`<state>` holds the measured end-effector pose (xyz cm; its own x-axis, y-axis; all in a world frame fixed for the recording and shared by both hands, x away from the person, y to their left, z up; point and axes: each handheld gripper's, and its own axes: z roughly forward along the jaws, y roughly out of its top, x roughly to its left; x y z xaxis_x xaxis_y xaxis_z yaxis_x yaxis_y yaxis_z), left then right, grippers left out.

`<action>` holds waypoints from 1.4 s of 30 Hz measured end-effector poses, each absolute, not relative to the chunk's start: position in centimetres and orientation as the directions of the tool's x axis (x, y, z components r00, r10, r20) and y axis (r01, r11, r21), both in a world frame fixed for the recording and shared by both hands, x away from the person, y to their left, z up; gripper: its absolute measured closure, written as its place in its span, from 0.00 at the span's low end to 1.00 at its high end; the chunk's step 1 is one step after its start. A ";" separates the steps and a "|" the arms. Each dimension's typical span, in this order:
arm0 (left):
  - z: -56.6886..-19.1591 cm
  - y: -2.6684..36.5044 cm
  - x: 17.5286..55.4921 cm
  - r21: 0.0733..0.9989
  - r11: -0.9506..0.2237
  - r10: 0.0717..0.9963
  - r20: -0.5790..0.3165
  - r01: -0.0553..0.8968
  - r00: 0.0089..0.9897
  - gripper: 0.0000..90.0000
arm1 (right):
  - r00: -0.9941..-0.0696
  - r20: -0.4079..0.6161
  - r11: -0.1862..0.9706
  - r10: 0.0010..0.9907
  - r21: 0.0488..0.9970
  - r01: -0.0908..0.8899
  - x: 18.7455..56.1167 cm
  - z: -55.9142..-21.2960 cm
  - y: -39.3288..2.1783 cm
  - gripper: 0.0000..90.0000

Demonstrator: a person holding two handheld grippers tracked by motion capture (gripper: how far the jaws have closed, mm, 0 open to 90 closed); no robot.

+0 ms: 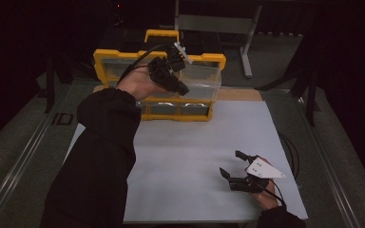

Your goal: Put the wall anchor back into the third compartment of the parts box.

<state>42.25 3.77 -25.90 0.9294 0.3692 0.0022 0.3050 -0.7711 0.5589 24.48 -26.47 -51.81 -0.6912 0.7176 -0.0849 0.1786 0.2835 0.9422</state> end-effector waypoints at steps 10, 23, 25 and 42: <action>-24.8 3.1 42.8 0.561 -0.764 0.391 0.009 0.319 0.920 0.94 | -0.691 -0.078 0.276 0.719 0.944 0.180 24.5 -51.8 -26.5 0.17; -24.0 2.4 44.4 0.569 -0.738 0.445 0.008 0.361 0.896 0.94 | -0.694 -0.070 0.272 0.717 0.944 0.186 24.6 -51.9 -26.4 0.17; -23.9 2.4 44.6 0.567 -0.740 0.444 0.007 0.362 0.896 0.94 | -0.694 -0.069 0.272 0.717 0.944 0.186 24.6 -51.9 -26.4 0.17; -24.4 2.1 45.6 0.635 -0.620 0.593 -0.006 0.462 0.805 0.29 | -0.693 -0.071 0.272 0.718 0.944 0.186 24.7 -51.9 -26.5 0.17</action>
<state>45.62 2.09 -24.35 0.8050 0.5933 -0.0065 0.4618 -0.6196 0.6347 24.66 -26.48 -51.92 -0.6927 0.7177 -0.0708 0.1856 0.2723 0.9442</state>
